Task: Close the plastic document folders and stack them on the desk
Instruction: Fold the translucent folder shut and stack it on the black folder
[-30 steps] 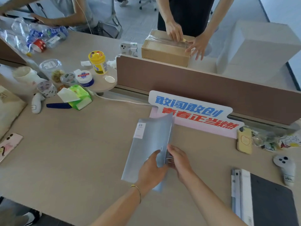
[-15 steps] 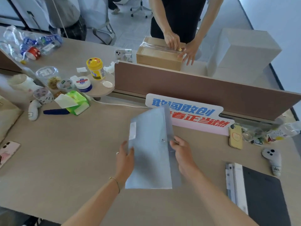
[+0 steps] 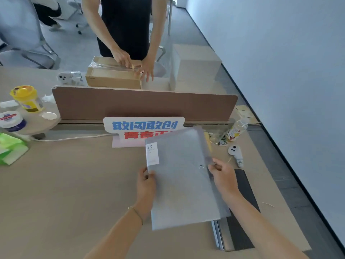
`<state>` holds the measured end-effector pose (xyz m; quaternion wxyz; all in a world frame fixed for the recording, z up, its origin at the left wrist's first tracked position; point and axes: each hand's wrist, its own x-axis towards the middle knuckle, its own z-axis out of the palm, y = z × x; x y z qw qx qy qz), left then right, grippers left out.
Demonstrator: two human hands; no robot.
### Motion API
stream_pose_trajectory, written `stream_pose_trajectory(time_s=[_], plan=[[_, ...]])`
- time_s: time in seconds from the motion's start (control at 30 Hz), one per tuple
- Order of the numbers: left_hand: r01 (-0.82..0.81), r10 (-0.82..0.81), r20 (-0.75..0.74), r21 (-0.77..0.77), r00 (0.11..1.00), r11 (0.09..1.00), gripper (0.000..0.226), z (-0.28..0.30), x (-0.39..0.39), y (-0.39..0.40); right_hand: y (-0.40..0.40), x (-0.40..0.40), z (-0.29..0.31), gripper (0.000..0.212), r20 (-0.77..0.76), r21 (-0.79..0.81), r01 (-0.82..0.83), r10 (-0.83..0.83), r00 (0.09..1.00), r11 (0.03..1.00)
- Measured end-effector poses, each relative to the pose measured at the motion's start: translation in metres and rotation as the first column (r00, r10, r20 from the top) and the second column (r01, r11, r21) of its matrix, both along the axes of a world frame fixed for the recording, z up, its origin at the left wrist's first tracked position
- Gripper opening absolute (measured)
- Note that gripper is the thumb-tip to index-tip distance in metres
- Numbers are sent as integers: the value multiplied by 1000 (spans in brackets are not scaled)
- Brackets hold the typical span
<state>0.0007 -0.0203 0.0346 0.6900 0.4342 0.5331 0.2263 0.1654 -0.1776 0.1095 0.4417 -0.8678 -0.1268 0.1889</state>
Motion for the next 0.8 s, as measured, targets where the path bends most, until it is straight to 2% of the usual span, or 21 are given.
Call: stream_pose_trajectory(time_s=[0.13, 0.3, 0.5, 0.8], plan=[[175, -175, 17, -26, 984, 984, 33, -5, 45, -57, -70, 44, -14, 41, -1, -29, 94, -94, 996, 995], [394, -386, -129, 41, 913, 918, 45, -21, 94, -128, -155, 89, -47, 43, 23, -122, 139, -138, 990, 983], [487, -433, -333, 97, 838, 868, 47, -41, 136, -188, -220, 135, -92, 44, 23, -213, 105, -103, 994, 971], [506, -373, -504, 153, 779, 849, 51, -65, 162, -227, -247, 164, -142, 48, -136, -231, 73, -106, 985, 970]])
